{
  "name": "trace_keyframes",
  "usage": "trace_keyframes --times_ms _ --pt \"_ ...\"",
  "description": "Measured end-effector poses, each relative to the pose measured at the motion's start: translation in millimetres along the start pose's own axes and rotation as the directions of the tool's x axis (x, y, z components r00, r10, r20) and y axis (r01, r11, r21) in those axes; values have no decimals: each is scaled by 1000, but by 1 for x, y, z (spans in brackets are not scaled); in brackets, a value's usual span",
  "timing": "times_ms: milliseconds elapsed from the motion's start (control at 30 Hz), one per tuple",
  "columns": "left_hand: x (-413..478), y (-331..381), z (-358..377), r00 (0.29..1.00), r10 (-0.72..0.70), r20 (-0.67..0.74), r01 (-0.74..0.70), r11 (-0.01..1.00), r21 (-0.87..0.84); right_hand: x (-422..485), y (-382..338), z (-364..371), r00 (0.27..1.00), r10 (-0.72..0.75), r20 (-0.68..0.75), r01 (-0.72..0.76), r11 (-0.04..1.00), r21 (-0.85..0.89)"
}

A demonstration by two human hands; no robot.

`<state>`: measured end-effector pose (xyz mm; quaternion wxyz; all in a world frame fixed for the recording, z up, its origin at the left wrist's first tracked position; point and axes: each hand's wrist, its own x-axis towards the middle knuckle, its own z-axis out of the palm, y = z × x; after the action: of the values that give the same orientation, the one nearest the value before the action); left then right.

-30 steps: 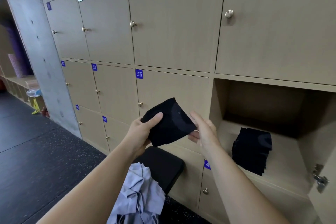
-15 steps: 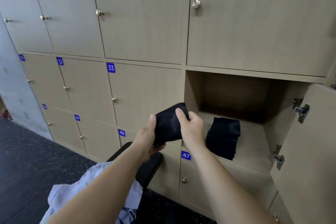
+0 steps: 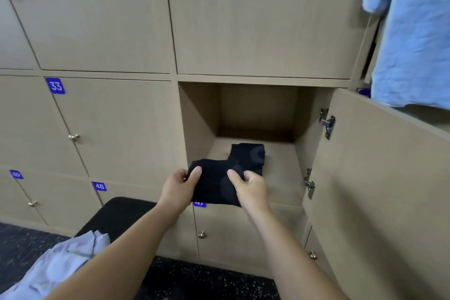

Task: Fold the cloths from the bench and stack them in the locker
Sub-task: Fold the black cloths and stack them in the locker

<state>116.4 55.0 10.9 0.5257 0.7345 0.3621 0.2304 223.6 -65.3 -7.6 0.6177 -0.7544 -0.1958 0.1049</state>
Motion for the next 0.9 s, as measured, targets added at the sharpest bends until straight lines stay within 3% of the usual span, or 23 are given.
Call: trace_keyframes --times_ms 133,300,667,900 --pt "22 -5 28 993 -74 97 81 995 -65 24 26 -27 982 162 102 -169 984 63" --pt "55 -9 54 967 -120 223 129 991 -29 58 57 -42 969 231 92 -233 972 7" --pt "150 39 96 975 -24 221 48 994 -102 169 43 -48 983 141 -121 -147 988 -47" --pt "196 21 119 971 -3 240 37 990 -136 211 58 -41 984 123 -131 -139 983 -122"
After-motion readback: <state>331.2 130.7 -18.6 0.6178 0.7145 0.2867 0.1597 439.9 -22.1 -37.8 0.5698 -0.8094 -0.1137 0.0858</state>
